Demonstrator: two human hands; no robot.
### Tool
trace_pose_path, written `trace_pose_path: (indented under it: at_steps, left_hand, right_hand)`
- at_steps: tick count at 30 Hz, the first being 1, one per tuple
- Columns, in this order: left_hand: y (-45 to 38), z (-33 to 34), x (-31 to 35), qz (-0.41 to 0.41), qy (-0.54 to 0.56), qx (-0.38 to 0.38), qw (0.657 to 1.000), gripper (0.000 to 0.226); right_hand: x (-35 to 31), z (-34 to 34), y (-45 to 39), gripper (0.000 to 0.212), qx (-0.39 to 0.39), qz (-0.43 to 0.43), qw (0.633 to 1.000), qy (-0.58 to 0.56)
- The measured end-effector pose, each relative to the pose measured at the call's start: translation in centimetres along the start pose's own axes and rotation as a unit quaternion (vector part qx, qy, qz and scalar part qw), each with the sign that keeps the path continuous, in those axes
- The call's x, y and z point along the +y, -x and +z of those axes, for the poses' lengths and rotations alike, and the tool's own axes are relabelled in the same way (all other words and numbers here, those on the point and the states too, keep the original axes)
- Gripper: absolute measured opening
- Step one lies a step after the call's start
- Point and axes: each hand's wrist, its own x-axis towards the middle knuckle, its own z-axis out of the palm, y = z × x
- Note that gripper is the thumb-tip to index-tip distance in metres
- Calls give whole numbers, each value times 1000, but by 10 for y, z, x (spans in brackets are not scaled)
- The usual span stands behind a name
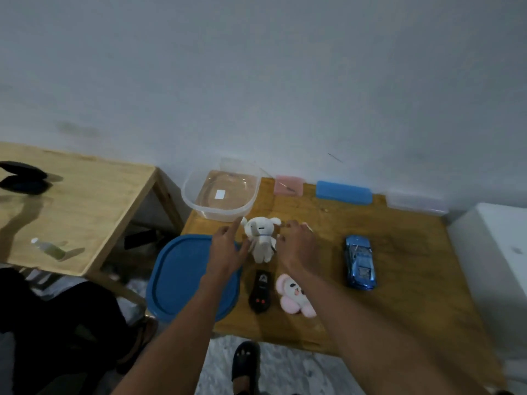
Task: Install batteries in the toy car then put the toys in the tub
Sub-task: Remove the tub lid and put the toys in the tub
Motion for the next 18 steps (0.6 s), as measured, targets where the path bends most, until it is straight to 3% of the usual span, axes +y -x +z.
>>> trace_pose_path:
  at_steps: [4,12,18]
  left_hand:
    - [-9,38,16,8,-15,-61,998,72]
    - [-20,76,19,-46,16,-43,998,74]
    - [-24,81,42,-51,62,-23,996,65]
  right_hand:
    - [31,-17,-5,49,-24,67,997,38]
    - [61,-1,-21,68,-72,87,993,-24]
    - [66,3,-22,59,-27,107,987,-120]
